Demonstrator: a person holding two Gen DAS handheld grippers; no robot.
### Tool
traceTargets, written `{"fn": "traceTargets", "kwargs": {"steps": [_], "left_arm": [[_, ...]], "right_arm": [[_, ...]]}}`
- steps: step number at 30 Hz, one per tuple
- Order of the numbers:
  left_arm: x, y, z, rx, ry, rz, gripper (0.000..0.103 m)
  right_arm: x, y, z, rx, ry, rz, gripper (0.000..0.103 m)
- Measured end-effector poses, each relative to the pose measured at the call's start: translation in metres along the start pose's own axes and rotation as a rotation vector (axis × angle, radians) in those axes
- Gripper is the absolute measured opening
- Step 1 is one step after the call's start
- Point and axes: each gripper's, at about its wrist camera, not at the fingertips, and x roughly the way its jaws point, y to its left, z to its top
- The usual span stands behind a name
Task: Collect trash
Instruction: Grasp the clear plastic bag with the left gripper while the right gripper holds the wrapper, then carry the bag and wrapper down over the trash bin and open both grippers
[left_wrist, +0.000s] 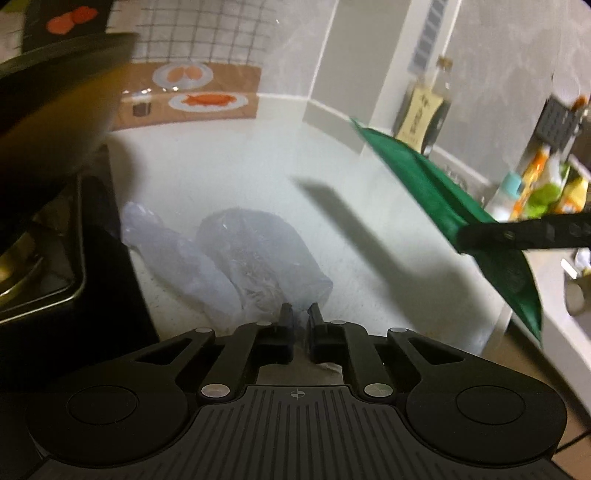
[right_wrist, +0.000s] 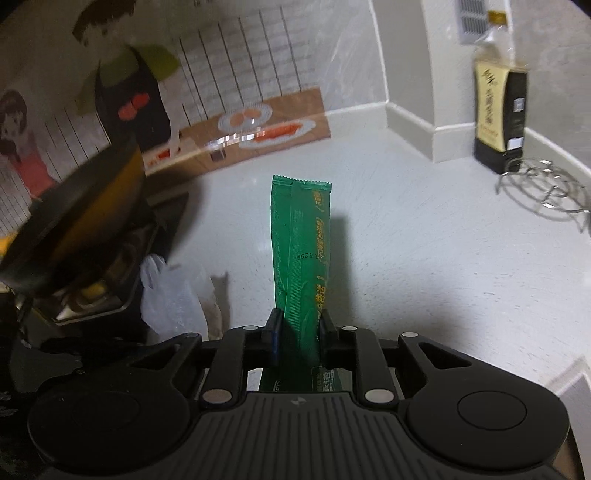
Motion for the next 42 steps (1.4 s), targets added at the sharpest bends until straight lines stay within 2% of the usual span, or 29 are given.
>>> {"fn": "traceTargets", "kwargs": {"steps": [5,14,21,25,28,32,35,38,42], "left_arm": [[-0.025,-0.012,0.009,0.013,-0.054,-0.010,0.010],[-0.057,-0.082,0.018,0.141,-0.124,-0.088,0.010],[-0.075,-0.144,0.009,0.186,-0.107,-0.256,0.010],[-0.064,-0.182,-0.011,0.200,-0.021,-0.357,0.010],[-0.044,-0.207,-0.030,0.221,0.063,-0.391,0.010],[-0.009,-0.226,-0.059,0.189,0.177,-0.431,0.010],[0.018,-0.236,-0.082,0.180,0.245,-0.454,0.010],[0.047,-0.242,-0.105,0.193,0.282,-0.443,0.011],[0.096,-0.238,-0.132,0.129,0.434,-0.505,0.018]], "right_arm": [[-0.045,-0.008,-0.015,0.049,-0.063,0.026,0.019],[-0.110,-0.031,-0.070,0.138,-0.108,-0.057,0.019],[-0.167,-0.042,-0.110,0.191,-0.182,-0.126,0.019],[-0.193,-0.050,-0.142,0.214,-0.201,-0.203,0.019],[-0.205,-0.065,-0.166,0.269,-0.181,-0.239,0.019],[-0.216,-0.086,-0.200,0.317,-0.148,-0.321,0.019],[-0.220,-0.097,-0.222,0.339,-0.113,-0.364,0.019],[-0.218,-0.107,-0.240,0.366,-0.081,-0.381,0.019],[-0.204,-0.113,-0.262,0.353,-0.063,-0.419,0.019]]}}
